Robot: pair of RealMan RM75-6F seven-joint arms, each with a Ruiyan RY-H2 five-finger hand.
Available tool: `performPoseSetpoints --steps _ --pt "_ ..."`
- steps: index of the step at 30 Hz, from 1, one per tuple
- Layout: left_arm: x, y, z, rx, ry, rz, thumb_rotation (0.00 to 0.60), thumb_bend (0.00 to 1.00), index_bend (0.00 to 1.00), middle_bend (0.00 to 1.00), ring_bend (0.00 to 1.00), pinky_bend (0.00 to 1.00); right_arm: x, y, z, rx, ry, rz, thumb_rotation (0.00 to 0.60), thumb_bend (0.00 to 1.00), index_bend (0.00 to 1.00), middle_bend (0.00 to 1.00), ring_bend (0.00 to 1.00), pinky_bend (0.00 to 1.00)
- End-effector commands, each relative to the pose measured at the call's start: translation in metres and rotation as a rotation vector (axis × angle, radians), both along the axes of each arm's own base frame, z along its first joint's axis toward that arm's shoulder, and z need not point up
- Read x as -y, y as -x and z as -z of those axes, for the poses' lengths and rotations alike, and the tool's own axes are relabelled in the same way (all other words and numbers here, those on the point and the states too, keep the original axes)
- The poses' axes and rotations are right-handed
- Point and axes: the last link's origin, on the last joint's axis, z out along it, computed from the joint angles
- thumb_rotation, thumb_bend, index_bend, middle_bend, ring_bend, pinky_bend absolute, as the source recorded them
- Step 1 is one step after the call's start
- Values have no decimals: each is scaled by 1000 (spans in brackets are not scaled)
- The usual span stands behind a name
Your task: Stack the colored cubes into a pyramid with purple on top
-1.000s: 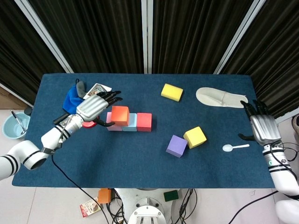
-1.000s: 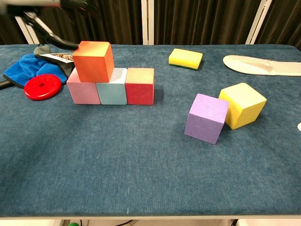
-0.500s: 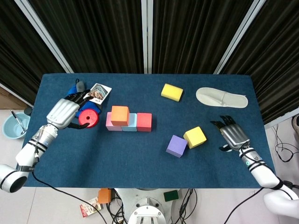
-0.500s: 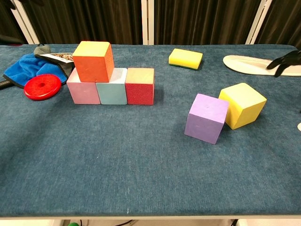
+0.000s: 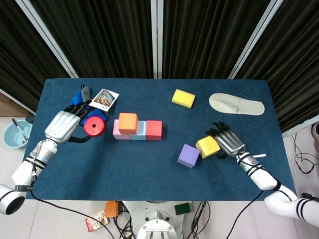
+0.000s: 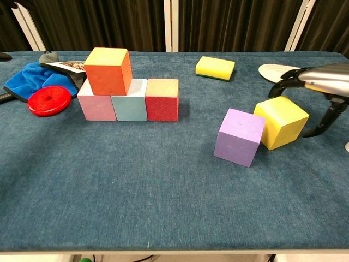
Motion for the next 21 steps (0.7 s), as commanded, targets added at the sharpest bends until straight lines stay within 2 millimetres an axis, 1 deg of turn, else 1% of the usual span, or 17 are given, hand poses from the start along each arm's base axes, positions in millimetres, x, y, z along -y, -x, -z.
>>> performPoseSetpoints --steps 1,5,8,11,14,18,21 --pt "2 1 -1 0 1 -2 453 175 122 29 94 182 3 -4 6 5 -12 -12 600 51 224 200 0 0" --pt "5 4 -2 2 2 -10 455 175 122 29 94 182 4 -6 9 -10 -21 -38 600 54 230 207 0 0" --pt "7 6 -3 2 3 -16 459 175 122 29 94 182 5 -4 6 -43 -20 -70 600 62 243 215 0 0" --pt "8 7 -3 -2 5 -20 451 175 122 29 94 183 7 -5 1 -64 -24 -100 600 66 247 216 0 0" --pt "9 7 -4 0 4 -21 457 175 121 29 94 182 11 -8 -2 -77 -30 -131 600 66 247 215 0 0" --pt "9 5 -5 4 2 -20 446 175 122 29 94 182 16 -13 -1 -98 -45 -179 600 66 248 214 0 0" --pt "10 5 -5 5 2 -22 464 175 122 29 94 182 17 -16 1 -112 -58 -209 600 68 252 215 0 0"
